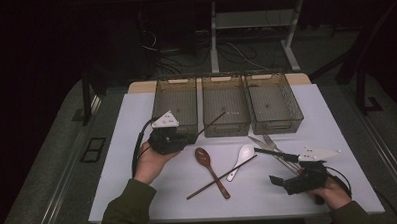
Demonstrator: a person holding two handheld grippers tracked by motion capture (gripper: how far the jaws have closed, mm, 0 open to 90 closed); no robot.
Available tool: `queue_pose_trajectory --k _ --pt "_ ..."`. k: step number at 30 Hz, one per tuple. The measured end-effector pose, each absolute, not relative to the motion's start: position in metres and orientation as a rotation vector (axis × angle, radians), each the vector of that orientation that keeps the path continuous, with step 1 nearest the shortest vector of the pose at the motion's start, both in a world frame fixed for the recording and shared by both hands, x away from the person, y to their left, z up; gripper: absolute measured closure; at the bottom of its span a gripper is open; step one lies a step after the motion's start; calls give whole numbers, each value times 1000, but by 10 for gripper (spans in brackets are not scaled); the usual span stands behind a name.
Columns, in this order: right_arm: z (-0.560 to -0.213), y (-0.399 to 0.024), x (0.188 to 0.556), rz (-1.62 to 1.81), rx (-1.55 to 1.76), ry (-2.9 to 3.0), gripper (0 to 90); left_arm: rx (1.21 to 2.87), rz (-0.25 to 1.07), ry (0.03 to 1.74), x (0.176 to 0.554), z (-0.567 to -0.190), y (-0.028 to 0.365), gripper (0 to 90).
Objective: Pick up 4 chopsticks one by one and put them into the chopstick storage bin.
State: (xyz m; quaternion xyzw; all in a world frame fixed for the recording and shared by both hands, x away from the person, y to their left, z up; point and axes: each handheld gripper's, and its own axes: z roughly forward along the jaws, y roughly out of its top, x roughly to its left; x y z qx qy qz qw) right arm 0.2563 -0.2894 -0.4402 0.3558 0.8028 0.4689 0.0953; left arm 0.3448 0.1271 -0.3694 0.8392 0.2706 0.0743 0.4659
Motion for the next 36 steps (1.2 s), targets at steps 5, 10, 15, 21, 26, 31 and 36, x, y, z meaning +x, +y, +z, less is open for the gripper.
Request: queue_pose_trajectory --k 5,10,15,21,26,31,36 --pt "-440 -290 257 1390 1055 2380 20 2052 192 676 353 -365 128 829" --pt "-440 -290 256 1392 1056 2382 20 2051 208 693 363 -360 130 829" --pt "-440 -290 256 1393 1056 2383 20 2047 213 707 373 -357 131 829" --pt "-440 -290 256 1394 1055 2385 20 2056 225 728 386 -354 130 829" --pt "-440 -290 256 1394 1052 2383 20 2057 244 752 398 -350 130 829" --pt "-440 -290 256 1395 1052 2386 20 2063 272 767 410 -345 131 829" --pt "-440 -290 256 1394 1049 2388 20 2050 293 801 423 -344 133 828"
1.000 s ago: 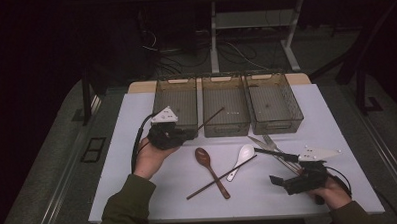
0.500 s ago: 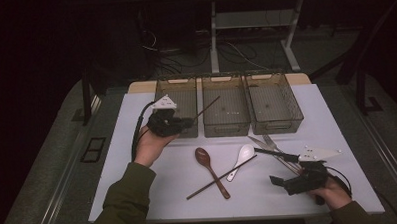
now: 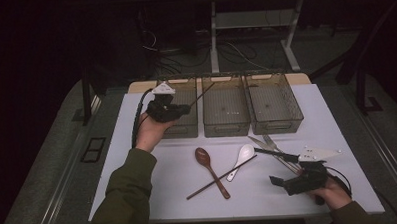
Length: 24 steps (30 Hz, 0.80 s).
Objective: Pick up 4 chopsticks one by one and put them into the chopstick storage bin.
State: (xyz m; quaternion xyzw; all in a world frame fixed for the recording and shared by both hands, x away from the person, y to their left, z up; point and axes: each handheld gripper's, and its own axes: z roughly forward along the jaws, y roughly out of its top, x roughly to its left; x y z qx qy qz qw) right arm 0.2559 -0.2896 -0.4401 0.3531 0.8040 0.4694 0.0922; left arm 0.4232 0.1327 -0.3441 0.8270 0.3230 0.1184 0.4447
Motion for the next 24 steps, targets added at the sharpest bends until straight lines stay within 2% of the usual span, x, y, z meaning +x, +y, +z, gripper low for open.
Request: queue_pose_trajectory --k 24 --pt "-440 -291 255 1399 1039 2386 20 2020 388 937 481 -354 146 828"
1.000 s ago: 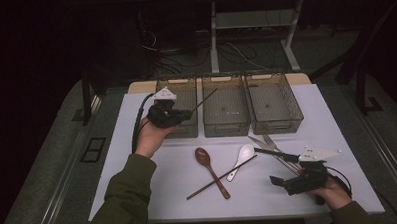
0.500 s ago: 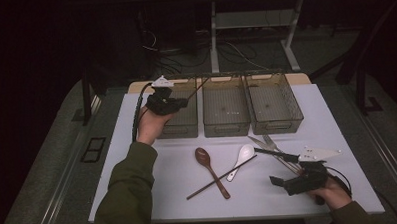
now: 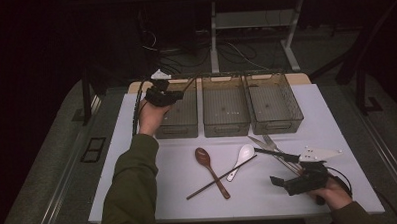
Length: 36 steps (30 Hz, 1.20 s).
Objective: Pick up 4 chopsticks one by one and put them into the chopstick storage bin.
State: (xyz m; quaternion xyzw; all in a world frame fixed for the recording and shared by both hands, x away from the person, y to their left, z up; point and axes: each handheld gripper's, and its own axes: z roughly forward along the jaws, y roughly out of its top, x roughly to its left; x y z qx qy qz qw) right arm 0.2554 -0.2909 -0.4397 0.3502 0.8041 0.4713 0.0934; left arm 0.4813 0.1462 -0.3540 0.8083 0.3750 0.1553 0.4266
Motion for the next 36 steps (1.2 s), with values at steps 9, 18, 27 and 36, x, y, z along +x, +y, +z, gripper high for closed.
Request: queue_pose_trajectory --k 9,18,27,36 --pt "-440 -292 255 1401 1036 2384 20 2008 414 984 493 -366 151 828" --pt "-440 -291 255 1401 1034 2385 20 1999 407 1025 498 -375 153 828" --pt "-440 -292 255 1400 1036 2386 20 2004 428 1052 500 -377 153 772" --pt "-440 -291 255 1400 1036 2387 20 1993 440 1035 497 -372 151 717"
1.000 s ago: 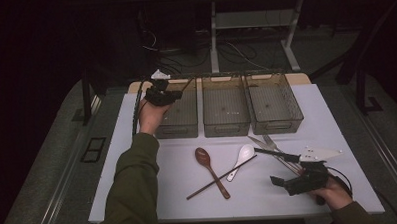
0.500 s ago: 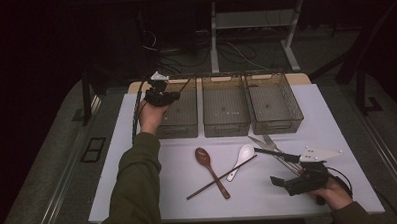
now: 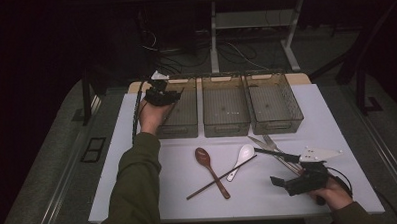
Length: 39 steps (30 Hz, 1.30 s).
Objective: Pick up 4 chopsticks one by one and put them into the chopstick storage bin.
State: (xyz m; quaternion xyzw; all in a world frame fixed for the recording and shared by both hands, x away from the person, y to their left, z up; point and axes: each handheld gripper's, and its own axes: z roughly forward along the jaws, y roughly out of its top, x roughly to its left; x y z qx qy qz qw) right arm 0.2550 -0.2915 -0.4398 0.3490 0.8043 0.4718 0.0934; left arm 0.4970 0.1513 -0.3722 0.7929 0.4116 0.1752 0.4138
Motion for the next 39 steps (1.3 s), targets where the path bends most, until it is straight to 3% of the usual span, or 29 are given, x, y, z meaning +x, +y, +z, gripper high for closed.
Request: queue_pose_trajectory --k 16,39 --pt "-440 -292 255 1401 1041 2382 20 2007 360 973 480 -355 148 614" --pt "-439 -291 254 1396 1044 2382 20 2061 302 796 423 -334 123 449"
